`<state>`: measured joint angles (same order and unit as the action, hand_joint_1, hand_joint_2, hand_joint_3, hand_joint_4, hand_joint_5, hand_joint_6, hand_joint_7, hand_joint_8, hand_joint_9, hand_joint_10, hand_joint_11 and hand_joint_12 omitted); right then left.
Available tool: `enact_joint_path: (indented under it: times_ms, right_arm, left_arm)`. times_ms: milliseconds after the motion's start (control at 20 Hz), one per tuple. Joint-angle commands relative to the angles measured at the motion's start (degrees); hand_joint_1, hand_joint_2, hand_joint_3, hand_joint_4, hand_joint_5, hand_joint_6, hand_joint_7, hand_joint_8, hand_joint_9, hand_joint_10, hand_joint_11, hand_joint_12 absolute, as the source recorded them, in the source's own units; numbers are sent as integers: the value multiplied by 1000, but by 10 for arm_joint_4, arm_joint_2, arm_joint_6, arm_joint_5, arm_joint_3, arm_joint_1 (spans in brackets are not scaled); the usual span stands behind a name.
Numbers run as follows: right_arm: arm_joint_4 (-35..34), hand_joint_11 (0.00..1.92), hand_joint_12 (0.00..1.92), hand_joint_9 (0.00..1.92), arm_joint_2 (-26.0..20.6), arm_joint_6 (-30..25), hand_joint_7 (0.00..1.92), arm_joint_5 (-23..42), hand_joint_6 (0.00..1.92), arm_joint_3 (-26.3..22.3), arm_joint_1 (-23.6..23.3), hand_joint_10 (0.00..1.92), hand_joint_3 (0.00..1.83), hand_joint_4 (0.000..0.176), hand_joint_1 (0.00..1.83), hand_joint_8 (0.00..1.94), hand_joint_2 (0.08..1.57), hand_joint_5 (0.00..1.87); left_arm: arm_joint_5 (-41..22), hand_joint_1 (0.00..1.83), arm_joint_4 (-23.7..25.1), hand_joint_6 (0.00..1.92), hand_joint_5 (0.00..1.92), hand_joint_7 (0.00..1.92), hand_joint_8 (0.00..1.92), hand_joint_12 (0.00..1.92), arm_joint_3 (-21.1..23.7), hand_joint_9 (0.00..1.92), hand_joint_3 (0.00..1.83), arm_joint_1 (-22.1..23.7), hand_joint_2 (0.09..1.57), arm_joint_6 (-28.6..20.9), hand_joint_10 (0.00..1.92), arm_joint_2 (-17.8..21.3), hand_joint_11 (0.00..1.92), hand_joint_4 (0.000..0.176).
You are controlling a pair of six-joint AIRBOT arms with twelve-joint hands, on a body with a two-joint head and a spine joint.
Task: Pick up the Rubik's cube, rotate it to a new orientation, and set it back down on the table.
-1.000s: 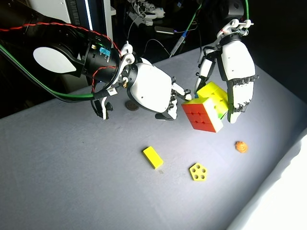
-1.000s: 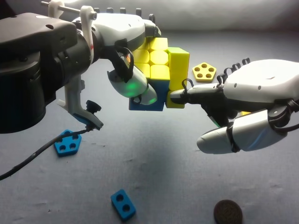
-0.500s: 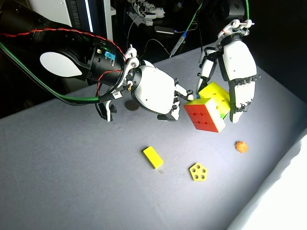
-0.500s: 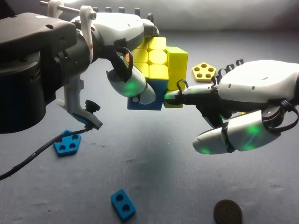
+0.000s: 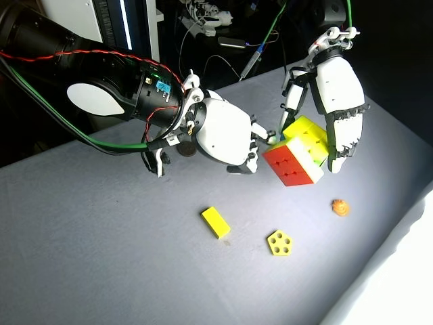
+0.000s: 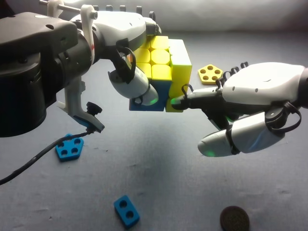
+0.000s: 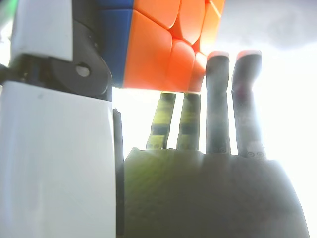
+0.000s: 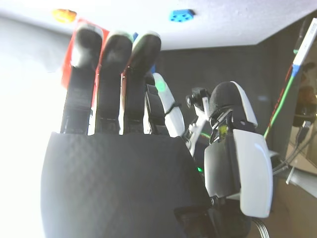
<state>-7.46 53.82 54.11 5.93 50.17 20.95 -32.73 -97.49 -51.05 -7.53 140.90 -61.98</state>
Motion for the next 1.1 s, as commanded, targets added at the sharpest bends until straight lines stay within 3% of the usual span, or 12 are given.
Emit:
enact_joint_path:
  times_ms: [0, 200, 350, 400, 500, 600, 850, 1000, 1050]
  right_arm:
    - [-6, 472, 1921, 529, -1, -2, 582, 62, 8, 5, -4, 1856, 3, 0, 174, 1535, 1222, 124]
    - [-9, 498, 1921, 487, 6, -2, 545, 63, 3, 12, -1, 1864, 1, 0, 204, 1557, 1224, 109]
    - [-14, 447, 1921, 448, 13, -2, 496, 69, 1, 18, -1, 1888, 6, 0, 162, 1617, 1236, 64]
    - [-15, 449, 1921, 483, 14, -2, 527, 70, 4, 19, 0, 1858, 3, 0, 171, 1598, 1232, 63]
    - [-16, 460, 1921, 535, 17, -2, 586, 72, 14, 22, 1, 1787, 0, 0, 173, 1502, 1225, 94]
    - [-17, 548, 1921, 523, 21, -2, 565, 73, 16, 25, 2, 1841, 0, 0, 187, 1547, 1218, 108]
    - [-19, 485, 1921, 539, 26, -2, 598, 74, 13, 33, 3, 1805, 0, 0, 208, 1495, 1213, 118]
    - [-23, 543, 1921, 533, 29, -2, 573, 77, 4, 36, 3, 1870, 0, 0, 211, 1590, 1211, 105]
    - [-25, 526, 1921, 532, 29, -2, 579, 76, 4, 36, 4, 1876, 0, 0, 218, 1596, 1211, 105]
  left_arm:
    - [20, 1030, 26, 1653, 519, 484, 1853, 1921, 2, 364, 2, 9, 1401, -9, 1921, 4, 394, 4]
    - [20, 1042, 26, 1626, 555, 478, 1840, 1921, 2, 357, 0, 9, 1393, -9, 1921, 4, 394, 2]
    - [19, 1019, 26, 1707, 508, 478, 1830, 1921, 2, 366, 4, 10, 1406, -9, 1921, 4, 398, 22]
    - [19, 1020, 26, 1689, 511, 475, 1850, 1921, 2, 377, 4, 10, 1407, -9, 1921, 4, 401, 14]
    - [19, 1022, 26, 1686, 511, 484, 1836, 1921, 2, 372, 2, 10, 1404, -9, 1921, 4, 391, 17]
    - [18, 1030, 26, 1647, 528, 463, 1878, 1921, 2, 358, 2, 11, 1406, -9, 1921, 4, 370, 0]
    - [16, 1031, 26, 1647, 512, 487, 1863, 1921, 1, 353, 0, 12, 1404, -9, 1921, 4, 370, 0]
    - [16, 1014, 26, 1707, 496, 479, 1840, 1921, 1, 346, 2, 12, 1412, -9, 1921, 4, 371, 20]
    - [16, 1030, 26, 1661, 518, 492, 1835, 1921, 1, 341, 0, 12, 1401, -9, 1921, 4, 362, 11]
